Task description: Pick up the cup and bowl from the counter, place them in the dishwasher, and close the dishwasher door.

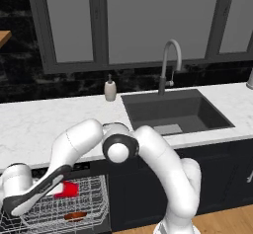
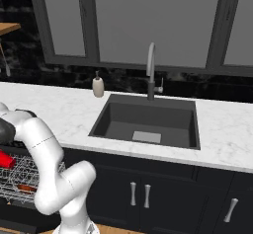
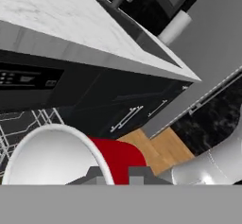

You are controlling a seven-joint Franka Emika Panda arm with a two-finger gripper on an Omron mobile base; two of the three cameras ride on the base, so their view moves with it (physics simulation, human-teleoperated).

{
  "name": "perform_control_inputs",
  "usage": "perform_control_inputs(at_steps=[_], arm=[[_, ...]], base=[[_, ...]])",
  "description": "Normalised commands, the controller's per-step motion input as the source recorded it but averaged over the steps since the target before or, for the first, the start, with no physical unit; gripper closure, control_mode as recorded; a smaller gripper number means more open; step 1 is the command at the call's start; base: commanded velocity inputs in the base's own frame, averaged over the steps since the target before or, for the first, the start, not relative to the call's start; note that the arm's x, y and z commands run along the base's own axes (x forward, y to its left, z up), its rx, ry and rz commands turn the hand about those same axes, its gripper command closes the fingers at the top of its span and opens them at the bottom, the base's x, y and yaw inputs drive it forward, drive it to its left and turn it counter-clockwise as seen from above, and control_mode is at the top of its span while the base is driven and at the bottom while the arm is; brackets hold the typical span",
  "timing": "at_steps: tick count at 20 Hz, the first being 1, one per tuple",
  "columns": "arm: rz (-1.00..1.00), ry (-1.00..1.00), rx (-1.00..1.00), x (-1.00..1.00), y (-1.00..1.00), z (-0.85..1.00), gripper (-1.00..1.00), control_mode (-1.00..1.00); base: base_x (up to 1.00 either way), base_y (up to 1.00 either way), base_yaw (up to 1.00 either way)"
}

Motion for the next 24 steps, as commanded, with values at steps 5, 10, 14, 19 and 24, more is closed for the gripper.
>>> perform_control_inputs(at_steps=[5, 10, 14, 19, 24], arm=[[-0.04, -0.03, -0.15, -0.38, -0.94, 0.71, 1.0, -1.0], [-0.22, -0.1, 0.01, -0.46, -1.0, 0.23, 1.0, -1.0], [-0.13, -0.34, 0.24, -0.09, -0.79, -0.23, 1.0, -1.0], [0.04, -0.57, 0.55, -0.3, -0.33, -0.42, 1.0, -1.0], [0.24, -0.69, 0.52, -0.48, 0.12, -0.26, 1.0, -1.0]], base=[[0.0, 0.0, 0.0], [0.0, 0.0, 0.0], [0.0, 0.0, 0.0], [0.0, 0.0, 0.0], [0.0, 0.0, 0.0]])
